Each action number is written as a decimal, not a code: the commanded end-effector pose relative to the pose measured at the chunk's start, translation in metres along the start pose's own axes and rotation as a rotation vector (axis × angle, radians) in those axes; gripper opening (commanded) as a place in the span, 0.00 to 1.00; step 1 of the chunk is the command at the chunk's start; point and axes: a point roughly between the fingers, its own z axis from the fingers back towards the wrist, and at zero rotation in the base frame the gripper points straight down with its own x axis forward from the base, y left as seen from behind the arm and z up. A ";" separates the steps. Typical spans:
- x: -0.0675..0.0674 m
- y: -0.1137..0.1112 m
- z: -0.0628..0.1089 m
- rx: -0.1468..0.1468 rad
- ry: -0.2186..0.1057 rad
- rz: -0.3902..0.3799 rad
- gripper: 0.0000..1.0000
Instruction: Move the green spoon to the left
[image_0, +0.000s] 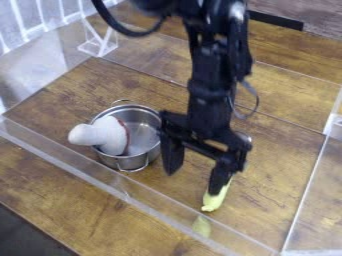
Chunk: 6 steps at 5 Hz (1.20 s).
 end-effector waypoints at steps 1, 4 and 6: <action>0.014 -0.009 0.003 0.009 -0.069 0.002 1.00; 0.032 -0.006 0.002 0.044 -0.119 0.019 1.00; 0.034 -0.002 0.005 0.047 -0.138 0.036 1.00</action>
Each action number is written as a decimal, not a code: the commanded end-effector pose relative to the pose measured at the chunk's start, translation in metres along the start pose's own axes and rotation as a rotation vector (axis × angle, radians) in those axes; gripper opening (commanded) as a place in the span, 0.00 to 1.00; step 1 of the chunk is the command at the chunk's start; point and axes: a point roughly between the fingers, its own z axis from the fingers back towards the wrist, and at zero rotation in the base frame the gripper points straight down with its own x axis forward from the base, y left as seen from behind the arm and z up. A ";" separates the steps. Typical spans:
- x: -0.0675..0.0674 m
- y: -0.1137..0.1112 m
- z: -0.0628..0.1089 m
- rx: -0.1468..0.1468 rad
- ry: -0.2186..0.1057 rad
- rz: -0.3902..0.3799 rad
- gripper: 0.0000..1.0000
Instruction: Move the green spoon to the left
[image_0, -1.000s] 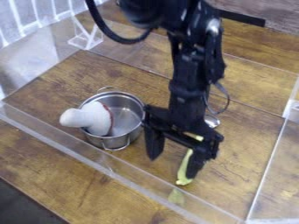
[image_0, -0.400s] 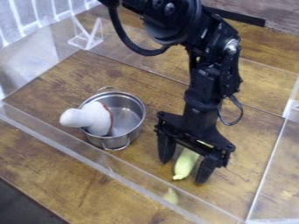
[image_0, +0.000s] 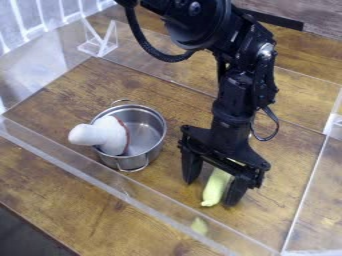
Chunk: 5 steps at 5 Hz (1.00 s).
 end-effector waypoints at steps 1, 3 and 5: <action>0.012 0.007 0.020 -0.014 -0.071 0.031 1.00; 0.011 0.007 0.021 -0.009 -0.087 0.047 1.00; 0.010 0.008 0.022 -0.006 -0.097 0.063 1.00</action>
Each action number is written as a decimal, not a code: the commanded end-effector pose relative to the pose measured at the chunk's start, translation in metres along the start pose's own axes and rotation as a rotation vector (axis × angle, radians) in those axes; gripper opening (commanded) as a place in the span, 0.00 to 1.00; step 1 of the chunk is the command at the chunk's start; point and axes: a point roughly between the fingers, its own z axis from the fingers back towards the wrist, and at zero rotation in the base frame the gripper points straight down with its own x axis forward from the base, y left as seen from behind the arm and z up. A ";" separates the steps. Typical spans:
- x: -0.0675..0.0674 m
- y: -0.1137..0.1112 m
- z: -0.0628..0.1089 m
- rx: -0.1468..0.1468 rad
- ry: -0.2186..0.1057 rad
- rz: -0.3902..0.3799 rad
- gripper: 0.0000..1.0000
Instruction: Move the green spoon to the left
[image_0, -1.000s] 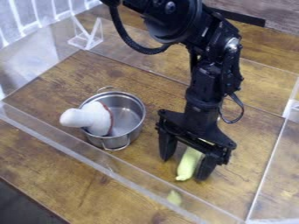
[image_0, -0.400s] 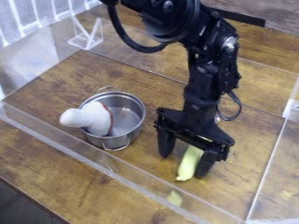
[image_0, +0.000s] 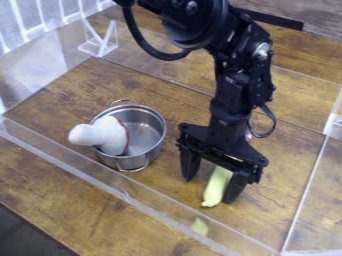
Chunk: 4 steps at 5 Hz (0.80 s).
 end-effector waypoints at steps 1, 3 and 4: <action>0.005 0.003 0.025 -0.014 -0.075 0.016 1.00; 0.006 0.004 0.028 -0.015 -0.085 0.023 0.00; 0.006 0.005 0.029 -0.015 -0.091 0.023 0.00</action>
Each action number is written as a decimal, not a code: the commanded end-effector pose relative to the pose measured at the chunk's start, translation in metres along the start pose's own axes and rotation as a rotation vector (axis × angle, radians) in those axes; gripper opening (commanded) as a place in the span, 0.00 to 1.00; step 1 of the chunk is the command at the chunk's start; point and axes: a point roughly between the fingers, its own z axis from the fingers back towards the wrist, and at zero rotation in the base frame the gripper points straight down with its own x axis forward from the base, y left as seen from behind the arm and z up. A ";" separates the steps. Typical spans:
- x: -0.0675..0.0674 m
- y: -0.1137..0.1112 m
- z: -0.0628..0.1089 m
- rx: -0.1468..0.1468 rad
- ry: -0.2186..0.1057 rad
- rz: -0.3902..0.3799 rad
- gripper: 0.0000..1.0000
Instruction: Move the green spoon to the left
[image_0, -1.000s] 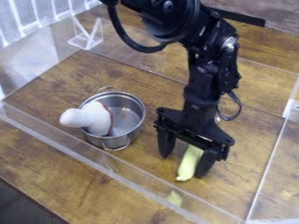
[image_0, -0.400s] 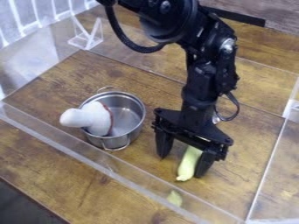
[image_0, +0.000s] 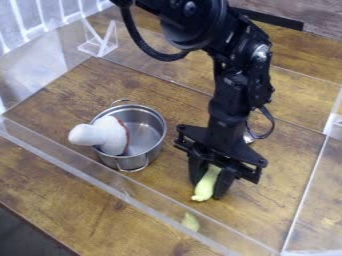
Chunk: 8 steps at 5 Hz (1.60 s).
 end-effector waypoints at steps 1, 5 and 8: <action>0.008 0.006 0.041 -0.019 -0.102 -0.001 0.00; 0.007 0.021 0.081 0.006 -0.145 -0.018 0.00; 0.007 0.041 0.103 0.025 -0.165 -0.012 0.00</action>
